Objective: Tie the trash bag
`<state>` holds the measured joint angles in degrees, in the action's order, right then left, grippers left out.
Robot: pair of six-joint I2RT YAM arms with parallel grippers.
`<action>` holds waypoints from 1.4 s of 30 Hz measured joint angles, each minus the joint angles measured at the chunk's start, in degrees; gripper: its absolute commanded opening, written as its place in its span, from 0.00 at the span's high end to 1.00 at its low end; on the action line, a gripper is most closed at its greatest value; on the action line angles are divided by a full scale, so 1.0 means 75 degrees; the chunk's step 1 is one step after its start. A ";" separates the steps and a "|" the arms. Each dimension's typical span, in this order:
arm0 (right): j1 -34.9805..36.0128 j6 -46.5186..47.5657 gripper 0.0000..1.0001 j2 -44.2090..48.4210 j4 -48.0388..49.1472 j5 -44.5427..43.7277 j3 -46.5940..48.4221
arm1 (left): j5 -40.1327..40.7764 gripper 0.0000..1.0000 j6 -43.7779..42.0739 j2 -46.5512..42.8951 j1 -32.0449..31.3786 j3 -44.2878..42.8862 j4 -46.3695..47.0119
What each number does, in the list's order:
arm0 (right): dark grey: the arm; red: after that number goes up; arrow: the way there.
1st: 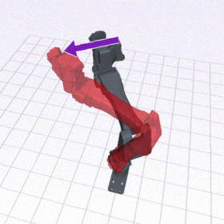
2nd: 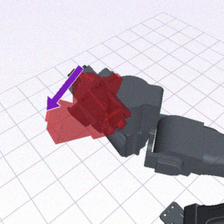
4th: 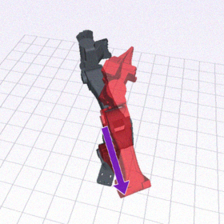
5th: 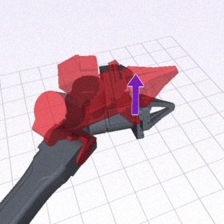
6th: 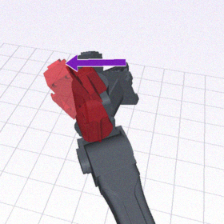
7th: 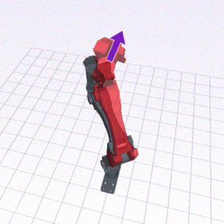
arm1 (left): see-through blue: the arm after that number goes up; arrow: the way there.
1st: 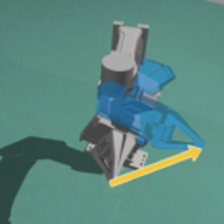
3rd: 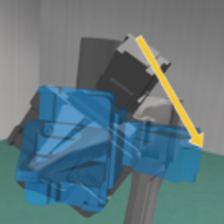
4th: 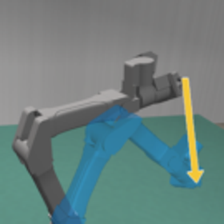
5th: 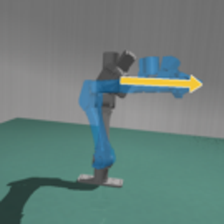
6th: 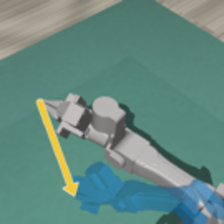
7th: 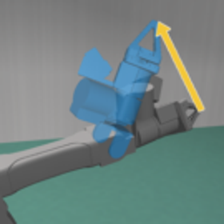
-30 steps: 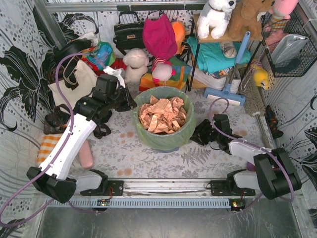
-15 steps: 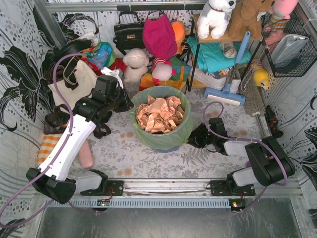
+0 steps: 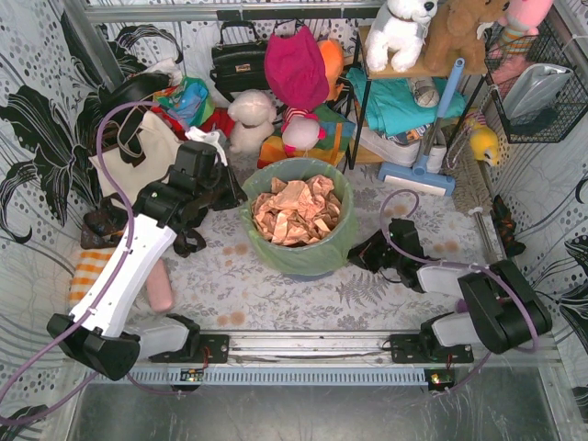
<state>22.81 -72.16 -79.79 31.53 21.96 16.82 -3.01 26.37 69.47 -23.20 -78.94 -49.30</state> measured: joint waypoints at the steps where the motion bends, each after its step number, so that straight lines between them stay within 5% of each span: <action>1: 0.0000 0.0026 1.00 0.0187 -0.0152 -0.0064 0.0023 | -0.0029 0.74 0.0006 -0.0020 0.0000 0.0012 0.0000; 5: -0.0052 0.0262 1.00 0.0562 -0.0758 -0.0254 0.0344 | -0.0175 0.54 0.0087 -0.0187 0.0000 0.0131 -0.0085; 12: -0.0746 0.0775 1.00 0.0533 -0.1483 -0.0259 0.0851 | 0.0000 0.38 0.0248 -0.0629 -0.0020 0.0172 -0.0259; 20: -0.1253 0.1419 1.00 0.0152 -0.2203 -0.0160 0.1728 | 0.1638 0.36 0.1037 -0.1801 0.0026 0.0318 -0.0481; 27: -0.1317 0.1778 1.00 -0.0187 -0.2556 0.0114 0.2250 | 0.2253 0.37 0.2270 -0.2789 0.0254 0.2180 -0.0341; 35: -0.1317 0.2157 1.00 -0.0268 -0.3223 0.0169 0.2480 | 0.0892 0.38 0.3552 -0.3104 0.0303 0.5805 0.1510; 42: -0.1317 0.2355 1.00 -0.0268 -0.3727 0.0169 0.2576 | -0.0187 0.39 0.4016 -0.2871 0.0303 0.7338 0.3363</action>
<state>12.93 -54.50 -81.80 3.57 23.22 36.14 -4.40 56.49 47.94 -20.93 -23.90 -24.08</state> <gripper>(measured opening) 0.003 0.613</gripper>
